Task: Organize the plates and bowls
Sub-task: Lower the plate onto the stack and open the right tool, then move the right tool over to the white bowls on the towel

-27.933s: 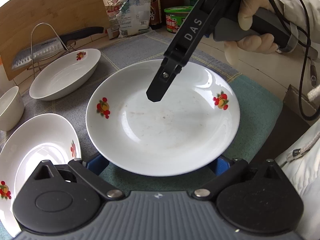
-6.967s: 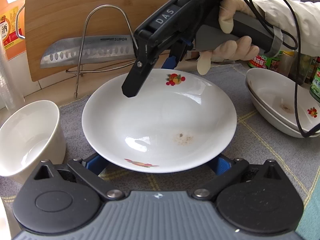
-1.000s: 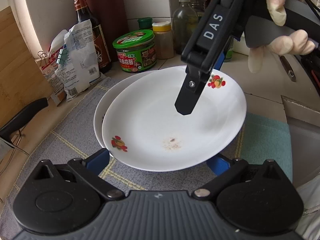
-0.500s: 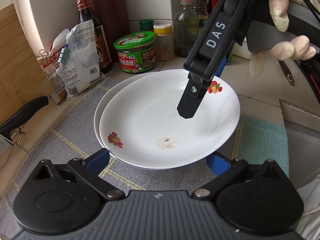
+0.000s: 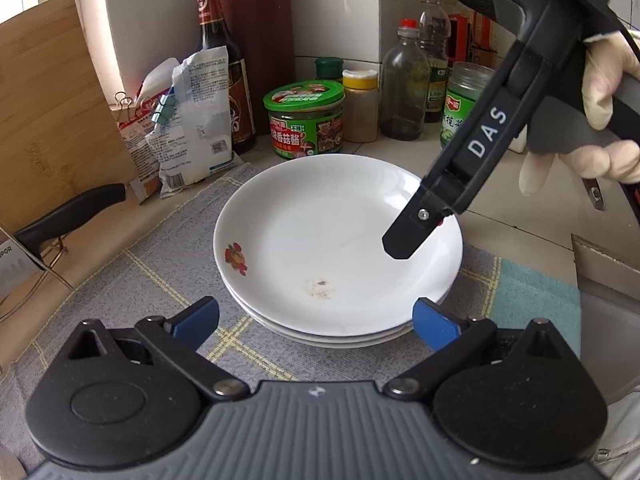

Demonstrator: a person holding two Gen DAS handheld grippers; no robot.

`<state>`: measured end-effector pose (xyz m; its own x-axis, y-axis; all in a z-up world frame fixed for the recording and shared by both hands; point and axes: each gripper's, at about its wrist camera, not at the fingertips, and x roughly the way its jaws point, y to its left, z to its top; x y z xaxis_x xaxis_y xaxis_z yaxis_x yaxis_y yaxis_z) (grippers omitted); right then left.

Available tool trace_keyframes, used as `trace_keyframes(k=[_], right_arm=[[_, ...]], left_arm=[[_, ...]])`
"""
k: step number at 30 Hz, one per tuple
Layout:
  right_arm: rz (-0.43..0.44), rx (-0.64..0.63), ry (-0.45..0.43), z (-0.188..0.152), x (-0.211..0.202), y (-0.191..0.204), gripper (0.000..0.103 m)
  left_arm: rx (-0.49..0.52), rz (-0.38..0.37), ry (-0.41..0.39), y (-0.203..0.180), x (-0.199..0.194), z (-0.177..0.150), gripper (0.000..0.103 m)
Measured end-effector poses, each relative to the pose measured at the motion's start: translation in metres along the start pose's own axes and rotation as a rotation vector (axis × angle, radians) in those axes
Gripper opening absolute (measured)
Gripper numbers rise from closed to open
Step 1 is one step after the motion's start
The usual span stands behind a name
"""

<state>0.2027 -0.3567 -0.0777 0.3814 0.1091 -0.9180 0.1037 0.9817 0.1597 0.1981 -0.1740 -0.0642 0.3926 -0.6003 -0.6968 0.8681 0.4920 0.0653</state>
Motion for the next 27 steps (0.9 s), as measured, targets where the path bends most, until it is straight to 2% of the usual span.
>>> trace_keyframes(k=[6, 10, 16, 20, 24, 27], right_arm=[[-0.07, -0.086, -0.157, -0.019, -0.01, 0.013, 0.103], [-0.107, -0.114, -0.218, -0.026, -0.011, 0.024, 0.103], [-0.093, -0.15, -0.289, -0.029, -0.01, 0.04, 0.103], [-0.039, -0.166, -0.336, -0.029, -0.009, 0.057, 0.103], [-0.016, -0.207, -0.35, -0.034, -0.004, 0.084, 0.103], [0.013, -0.248, -0.358, -0.04, -0.003, 0.107, 0.103]], left_arm=[[-0.07, 0.043, -0.018, 0.0, -0.012, -0.009, 0.102], [-0.139, 0.1, -0.026, 0.003, -0.025, -0.015, 0.102], [-0.262, 0.227, -0.041, 0.007, -0.052, -0.027, 0.102], [-0.312, 0.304, -0.052, 0.008, -0.072, -0.038, 0.102], [-0.328, 0.34, -0.07, 0.009, -0.096, -0.054, 0.102], [-0.346, 0.336, -0.079, 0.015, -0.113, -0.069, 0.102]])
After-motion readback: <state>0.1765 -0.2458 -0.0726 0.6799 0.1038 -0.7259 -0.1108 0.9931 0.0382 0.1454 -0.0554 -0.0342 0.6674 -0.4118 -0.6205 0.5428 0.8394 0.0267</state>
